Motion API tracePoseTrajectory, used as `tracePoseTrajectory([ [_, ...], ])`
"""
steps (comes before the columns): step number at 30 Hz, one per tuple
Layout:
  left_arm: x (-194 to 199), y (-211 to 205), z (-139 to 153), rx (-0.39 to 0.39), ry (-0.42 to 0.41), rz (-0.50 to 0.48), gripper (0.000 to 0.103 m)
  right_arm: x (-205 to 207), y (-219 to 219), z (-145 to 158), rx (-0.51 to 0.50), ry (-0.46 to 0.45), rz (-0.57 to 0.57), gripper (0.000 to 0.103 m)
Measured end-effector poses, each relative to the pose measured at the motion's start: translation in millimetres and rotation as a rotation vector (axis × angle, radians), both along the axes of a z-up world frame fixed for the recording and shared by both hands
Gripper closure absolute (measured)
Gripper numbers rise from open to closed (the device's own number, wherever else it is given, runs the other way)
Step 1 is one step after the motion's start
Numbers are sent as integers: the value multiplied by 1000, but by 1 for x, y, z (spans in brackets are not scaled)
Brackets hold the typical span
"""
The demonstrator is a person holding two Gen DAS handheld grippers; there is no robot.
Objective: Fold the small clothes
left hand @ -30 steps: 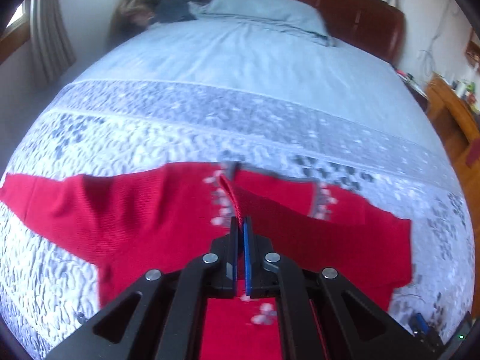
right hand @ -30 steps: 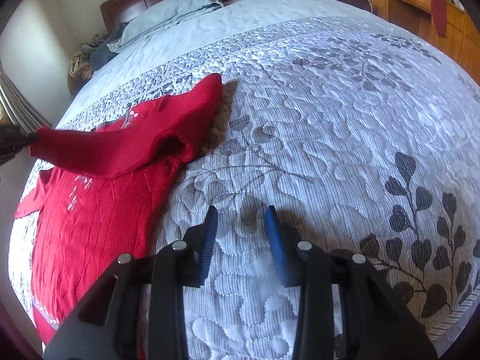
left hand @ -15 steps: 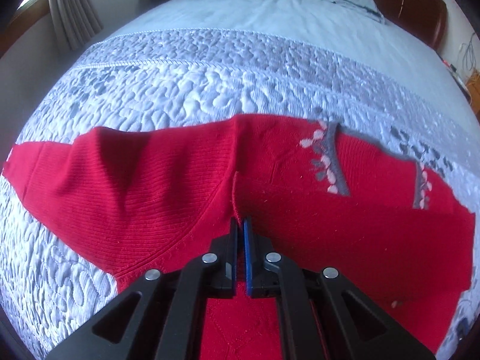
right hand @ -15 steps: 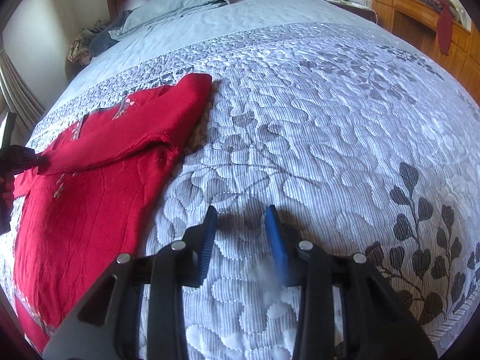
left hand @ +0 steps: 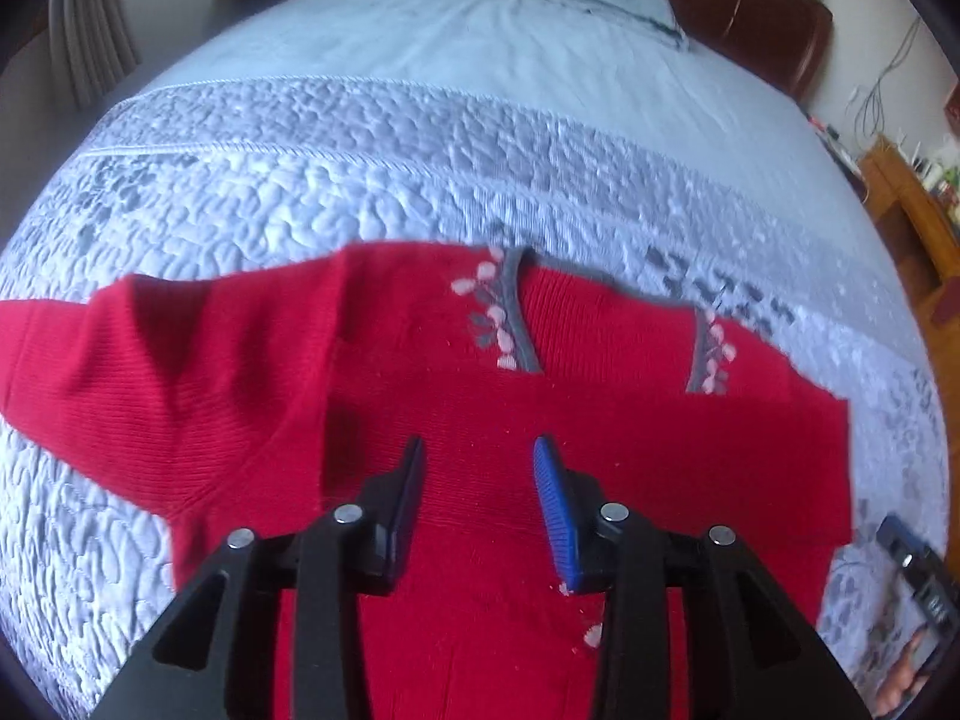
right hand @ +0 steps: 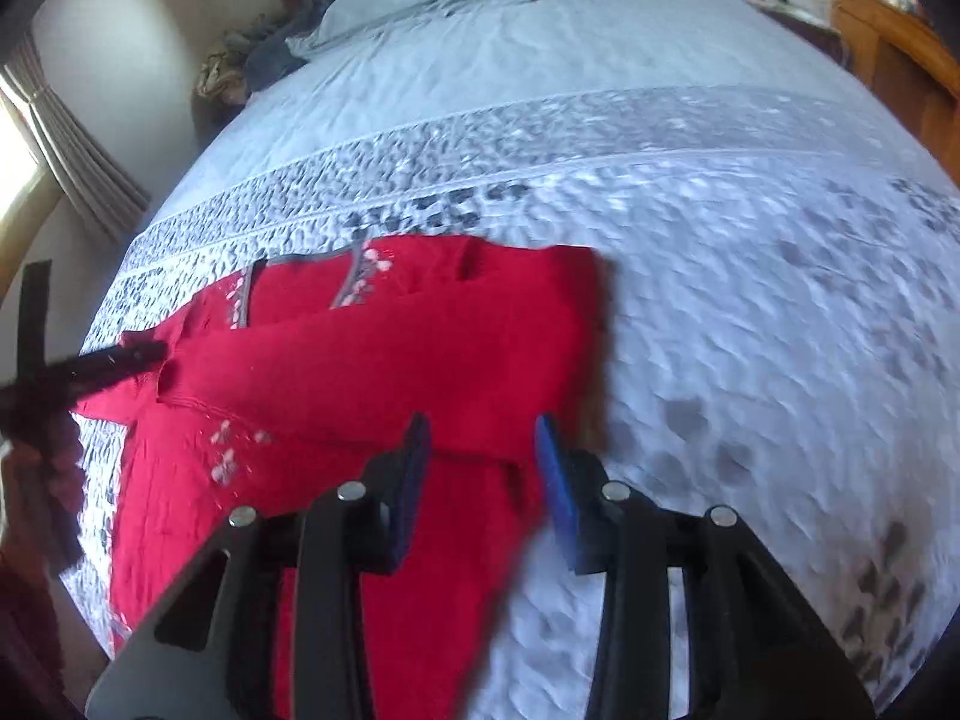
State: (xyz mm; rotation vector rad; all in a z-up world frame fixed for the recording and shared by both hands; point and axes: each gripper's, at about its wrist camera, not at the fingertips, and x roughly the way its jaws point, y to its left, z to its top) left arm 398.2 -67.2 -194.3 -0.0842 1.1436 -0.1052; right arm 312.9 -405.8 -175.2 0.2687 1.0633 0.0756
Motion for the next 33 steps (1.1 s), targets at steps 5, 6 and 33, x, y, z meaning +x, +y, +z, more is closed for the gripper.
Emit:
tracePoseTrajectory([
  [5, 7, 0, -41, 42, 63, 1, 65, 28, 7, -40, 10, 130, -28, 68],
  [6, 7, 3, -47, 33, 61, 2, 65, 28, 7, -48, 9, 152, -38, 68],
  [33, -21, 315, 6, 81, 36, 476, 47, 13, 76, -33, -137, 103, 23, 53],
])
